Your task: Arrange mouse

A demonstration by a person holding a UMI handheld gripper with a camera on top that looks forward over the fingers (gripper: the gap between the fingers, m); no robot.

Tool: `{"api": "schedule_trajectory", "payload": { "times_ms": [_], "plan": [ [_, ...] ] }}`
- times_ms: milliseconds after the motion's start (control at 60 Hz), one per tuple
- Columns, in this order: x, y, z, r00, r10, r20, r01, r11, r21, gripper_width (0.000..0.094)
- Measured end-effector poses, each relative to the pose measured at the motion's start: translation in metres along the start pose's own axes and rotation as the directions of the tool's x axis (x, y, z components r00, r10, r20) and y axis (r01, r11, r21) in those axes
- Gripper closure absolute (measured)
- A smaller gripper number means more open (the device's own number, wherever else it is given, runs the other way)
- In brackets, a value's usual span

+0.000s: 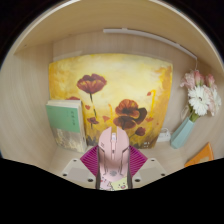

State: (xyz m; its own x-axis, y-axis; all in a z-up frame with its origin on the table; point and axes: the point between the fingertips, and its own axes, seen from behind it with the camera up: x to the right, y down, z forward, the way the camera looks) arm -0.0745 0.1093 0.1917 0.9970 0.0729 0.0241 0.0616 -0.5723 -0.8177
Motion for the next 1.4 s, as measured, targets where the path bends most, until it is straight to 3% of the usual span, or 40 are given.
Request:
{"api": "schedule_trajectory", "payload": {
  "times_ms": [200,400,517,733,833,867,1150,1400],
  "plan": [
    [0.028,0.113,0.046,1.0,0.016,-0.014,-0.019,0.98,-0.199,0.0577],
    [0.012,0.175,0.076,0.999,0.022,0.026,-0.013,0.954,-0.3,0.0577],
    [0.008,0.19,0.082,1.0,0.001,0.027,0.007,0.949,-0.316,0.0565],
    [0.006,0.195,0.082,0.999,0.046,0.017,-0.038,0.944,-0.327,0.0387],
    [0.008,0.191,0.072,1.0,-0.011,0.018,0.017,0.937,-0.349,0.0132],
    [0.007,0.183,0.064,1.0,-0.022,0.02,0.027,0.939,-0.342,0.0084],
    [-0.013,0.083,-0.048,0.999,-0.016,0.028,0.02,0.989,-0.144,0.0078],
    [-0.016,0.065,-0.144,1.0,-0.006,0.013,0.006,0.999,-0.034,0.0081]
  ]
}}
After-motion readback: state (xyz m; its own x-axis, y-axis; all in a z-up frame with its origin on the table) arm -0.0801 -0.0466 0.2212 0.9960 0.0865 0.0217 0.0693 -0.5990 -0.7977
